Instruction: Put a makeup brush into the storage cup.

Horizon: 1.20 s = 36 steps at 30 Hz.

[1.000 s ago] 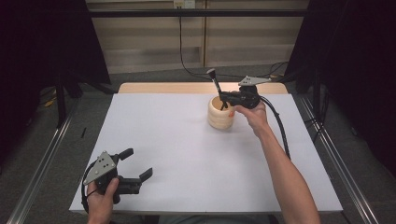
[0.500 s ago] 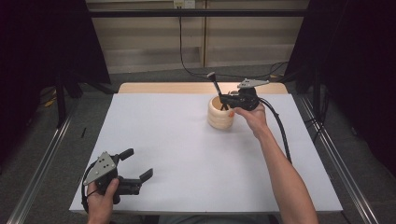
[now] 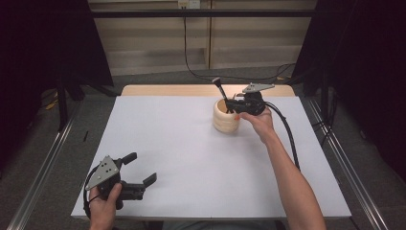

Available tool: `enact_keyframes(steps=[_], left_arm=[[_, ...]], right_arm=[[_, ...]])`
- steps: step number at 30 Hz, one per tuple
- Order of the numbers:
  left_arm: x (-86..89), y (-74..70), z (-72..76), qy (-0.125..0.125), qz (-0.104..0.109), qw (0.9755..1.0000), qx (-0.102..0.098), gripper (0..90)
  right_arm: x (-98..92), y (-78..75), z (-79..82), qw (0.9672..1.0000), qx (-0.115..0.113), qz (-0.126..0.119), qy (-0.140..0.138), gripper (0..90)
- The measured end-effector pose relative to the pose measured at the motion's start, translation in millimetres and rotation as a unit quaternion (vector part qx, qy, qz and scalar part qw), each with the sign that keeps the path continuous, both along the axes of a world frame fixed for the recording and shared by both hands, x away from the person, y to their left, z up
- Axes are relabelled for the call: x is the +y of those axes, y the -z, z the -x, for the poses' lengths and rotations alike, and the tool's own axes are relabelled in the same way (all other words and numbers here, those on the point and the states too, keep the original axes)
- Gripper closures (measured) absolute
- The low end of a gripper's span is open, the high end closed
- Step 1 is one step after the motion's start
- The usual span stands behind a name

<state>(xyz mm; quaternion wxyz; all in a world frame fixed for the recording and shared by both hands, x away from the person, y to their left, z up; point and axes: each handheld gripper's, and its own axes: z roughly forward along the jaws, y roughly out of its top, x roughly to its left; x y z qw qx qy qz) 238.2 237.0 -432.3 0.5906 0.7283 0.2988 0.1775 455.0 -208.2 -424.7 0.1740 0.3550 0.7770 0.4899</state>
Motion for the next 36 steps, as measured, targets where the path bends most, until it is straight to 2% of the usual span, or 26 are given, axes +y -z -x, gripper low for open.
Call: enact_keyframes(steps=[16, 24, 27, 32, 36], left_arm=[[0.1, 0.0, 0.1, -0.001, -0.001, 1.0000, -0.001, 1.3], [0.6, 0.0, 0.0, -0.002, 0.000, 1.0000, -0.001, 1.3], [0.4, 0.1, 0.1, -0.002, 0.001, 1.0000, 0.000, 1.3], [0.1, 0.2, 0.1, -0.002, 0.002, 1.0000, 0.001, 1.2], [0.3, 0.0, -0.1, -0.002, 0.000, 1.0000, 0.000, 1.3]], right_arm=[[0.4, -1.3, 2.2, 0.9999, 0.002, 0.008, 0.009, 79.6], [3.0, 2.8, 1.2, 0.9999, 0.009, 0.012, 0.008, 78.7], [3.0, 0.7, 1.2, 0.9998, 0.002, 0.006, 0.018, 77.6], [3.4, -2.0, 2.0, 0.9999, -0.001, 0.005, 0.016, 75.9], [2.2, -4.6, 4.0, 0.9998, -0.008, -0.006, 0.015, 73.4]])
